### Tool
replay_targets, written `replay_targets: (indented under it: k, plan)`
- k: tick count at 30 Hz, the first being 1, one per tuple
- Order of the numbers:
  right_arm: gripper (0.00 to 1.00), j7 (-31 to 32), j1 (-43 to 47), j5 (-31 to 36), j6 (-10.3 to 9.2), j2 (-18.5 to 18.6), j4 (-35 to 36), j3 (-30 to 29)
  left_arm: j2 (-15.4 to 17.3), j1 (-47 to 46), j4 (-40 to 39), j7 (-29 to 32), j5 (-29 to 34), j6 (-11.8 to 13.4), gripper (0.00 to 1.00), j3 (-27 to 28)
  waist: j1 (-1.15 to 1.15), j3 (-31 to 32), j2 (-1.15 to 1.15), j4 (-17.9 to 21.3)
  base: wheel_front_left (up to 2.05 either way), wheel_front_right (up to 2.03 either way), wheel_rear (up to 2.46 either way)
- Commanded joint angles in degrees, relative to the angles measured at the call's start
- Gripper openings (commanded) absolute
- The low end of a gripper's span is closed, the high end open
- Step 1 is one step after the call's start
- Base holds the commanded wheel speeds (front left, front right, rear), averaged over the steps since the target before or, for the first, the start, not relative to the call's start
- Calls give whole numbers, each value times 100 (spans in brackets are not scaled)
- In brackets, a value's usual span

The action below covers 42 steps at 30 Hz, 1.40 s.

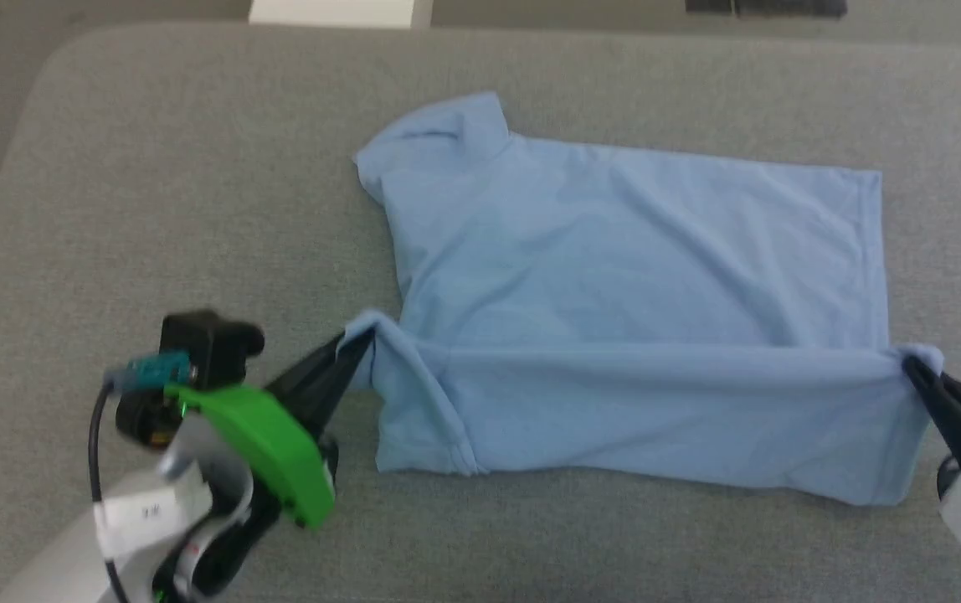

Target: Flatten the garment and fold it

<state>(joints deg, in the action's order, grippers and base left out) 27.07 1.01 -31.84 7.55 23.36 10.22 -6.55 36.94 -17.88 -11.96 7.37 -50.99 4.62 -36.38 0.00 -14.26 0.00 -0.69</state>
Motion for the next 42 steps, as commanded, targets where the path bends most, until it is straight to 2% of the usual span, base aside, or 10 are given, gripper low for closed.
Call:
replay_targets:
  k: [1,16,18,20,21,23,25,26,34,42]
  plan:
    - [0,-57,-202,-23,-6,77,-111,85,-106,-262,156,-2,27,-102,0,14,0,-545,0,41,0,0,0]
    - [0,-225,-1537,-277,-6,590,-1607,1156,-983,-1449,2153,-178,196,-741,0,-312,0,-1203,0,51,0,0,0]
    - [29,-273,-1565,-348,-6,604,-1719,1184,-1157,-1440,2394,-263,159,-738,0,-348,0,-1142,0,28,0,0,0]
    - [100,-345,-1548,-377,-6,619,-1708,1188,-1205,-1410,2478,-280,142,-730,32,-368,0,-1072,0,17,0,0,0]
    - [100,-394,-1534,-394,-6,616,-1711,1170,-1231,-1390,2517,-297,122,-726,47,-368,0,-1025,0,11,0,0,0]
    - [100,-434,-1491,-410,-6,620,-1720,1153,-1257,-1350,2576,-309,88,-734,51,-378,0,-926,0,-3,0,0,0]
    - [100,-485,-1434,-414,-6,629,-1700,1122,-1278,-1302,2611,-358,59,-712,96,-358,0,-805,0,-12,0,0,0]
    - [100,-512,-1395,-414,-6,629,-1683,1098,-1283,-1274,2623,-404,36,-710,100,-335,0,-726,0,-19,0,0,0]
    - [100,-759,-1006,-283,-6,535,-1329,748,-1152,-739,2204,-988,-55,-505,100,-49,0,-65,0,-36,0,0,0]
    - [100,-1509,-341,348,-6,-203,-717,-159,-994,248,1208,-2115,419,307,100,515,0,440,0,-117,0,0,0]
